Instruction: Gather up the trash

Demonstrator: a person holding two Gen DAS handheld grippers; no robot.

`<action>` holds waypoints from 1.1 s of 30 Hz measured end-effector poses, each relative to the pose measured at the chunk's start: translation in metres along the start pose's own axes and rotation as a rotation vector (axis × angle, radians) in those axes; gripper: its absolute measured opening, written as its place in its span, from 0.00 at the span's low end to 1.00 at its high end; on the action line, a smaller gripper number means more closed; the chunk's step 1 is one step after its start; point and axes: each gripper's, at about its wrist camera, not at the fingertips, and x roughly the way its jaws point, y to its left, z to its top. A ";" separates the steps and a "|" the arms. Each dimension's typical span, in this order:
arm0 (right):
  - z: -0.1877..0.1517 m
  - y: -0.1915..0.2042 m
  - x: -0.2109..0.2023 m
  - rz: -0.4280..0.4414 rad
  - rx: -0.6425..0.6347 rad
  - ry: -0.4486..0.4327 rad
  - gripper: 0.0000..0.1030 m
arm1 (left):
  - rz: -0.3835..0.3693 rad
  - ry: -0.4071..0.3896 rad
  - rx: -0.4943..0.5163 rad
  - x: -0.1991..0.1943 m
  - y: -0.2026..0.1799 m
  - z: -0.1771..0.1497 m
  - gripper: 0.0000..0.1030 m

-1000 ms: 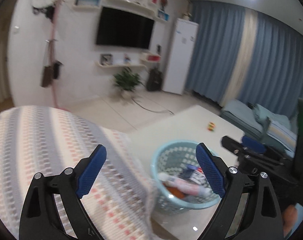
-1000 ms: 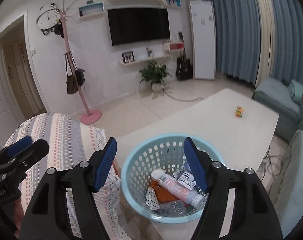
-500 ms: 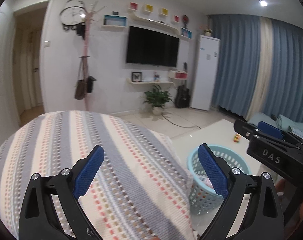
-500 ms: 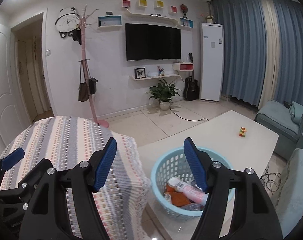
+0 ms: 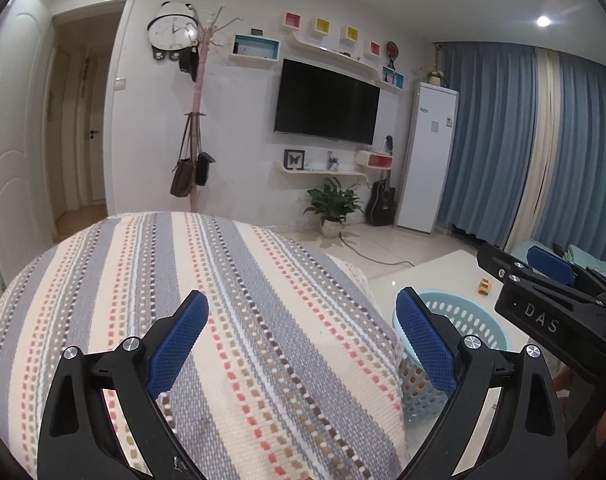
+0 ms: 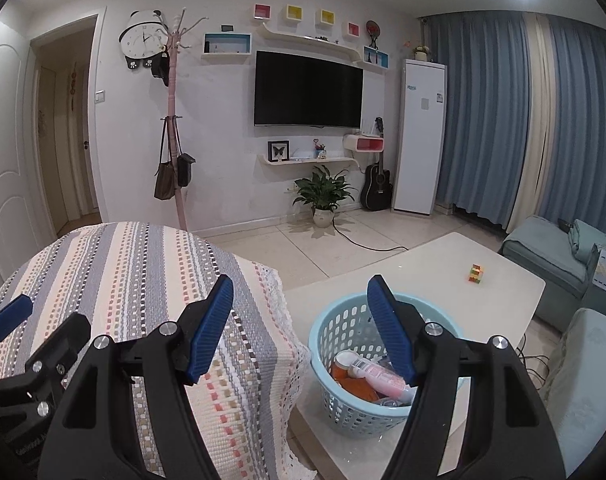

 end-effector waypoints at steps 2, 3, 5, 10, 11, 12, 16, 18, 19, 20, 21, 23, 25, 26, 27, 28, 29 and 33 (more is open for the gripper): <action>0.001 0.000 -0.002 0.000 0.003 -0.004 0.64 | 0.004 -0.003 0.005 -0.003 0.001 -0.001 0.91; 0.001 0.000 -0.004 0.000 0.005 -0.007 0.65 | 0.009 -0.010 0.005 -0.006 0.002 -0.001 0.91; 0.001 0.001 -0.005 -0.002 0.003 -0.012 0.65 | 0.016 -0.021 0.005 -0.009 0.003 0.000 0.92; 0.000 0.001 -0.005 0.018 0.005 -0.006 0.70 | 0.009 -0.026 0.006 -0.013 0.005 0.000 0.92; 0.000 0.001 -0.005 0.022 0.006 -0.005 0.70 | 0.006 -0.025 0.007 -0.012 0.005 0.000 0.92; -0.001 0.001 -0.004 0.024 0.005 -0.004 0.70 | 0.006 -0.024 0.009 -0.012 0.005 0.000 0.92; -0.002 0.000 -0.005 0.022 0.003 -0.005 0.70 | 0.004 -0.012 0.003 -0.010 0.006 -0.002 0.92; -0.003 0.000 -0.003 0.021 0.005 -0.004 0.70 | -0.002 -0.003 0.000 -0.009 0.006 -0.003 0.92; -0.003 0.000 -0.003 0.020 0.006 -0.002 0.70 | -0.008 0.002 0.000 -0.008 0.006 -0.004 0.92; -0.004 0.000 -0.002 0.019 0.006 0.001 0.71 | -0.012 0.007 0.001 -0.007 0.006 -0.004 0.92; -0.004 0.000 -0.001 0.018 0.007 0.003 0.71 | -0.012 0.011 0.002 -0.007 0.006 -0.004 0.92; -0.003 0.001 0.000 0.017 0.010 0.007 0.71 | -0.011 0.010 0.003 -0.007 0.006 -0.004 0.92; -0.004 0.000 0.001 0.016 0.011 0.007 0.71 | -0.011 0.011 0.005 -0.007 0.005 -0.005 0.92; -0.003 0.000 0.001 0.015 0.012 0.006 0.71 | -0.011 0.011 0.006 -0.007 0.005 -0.005 0.92; -0.003 0.000 0.001 0.014 0.012 0.005 0.71 | -0.014 0.012 0.006 -0.007 0.005 -0.005 0.92; -0.003 0.000 0.001 0.013 0.014 0.005 0.72 | -0.016 0.012 0.006 -0.007 0.004 -0.005 0.92; -0.003 0.000 0.001 0.014 0.016 0.006 0.75 | -0.019 0.013 0.009 -0.006 0.004 -0.005 0.92; -0.003 0.001 0.003 0.010 0.019 0.009 0.78 | -0.022 0.010 0.010 -0.007 0.004 -0.004 0.92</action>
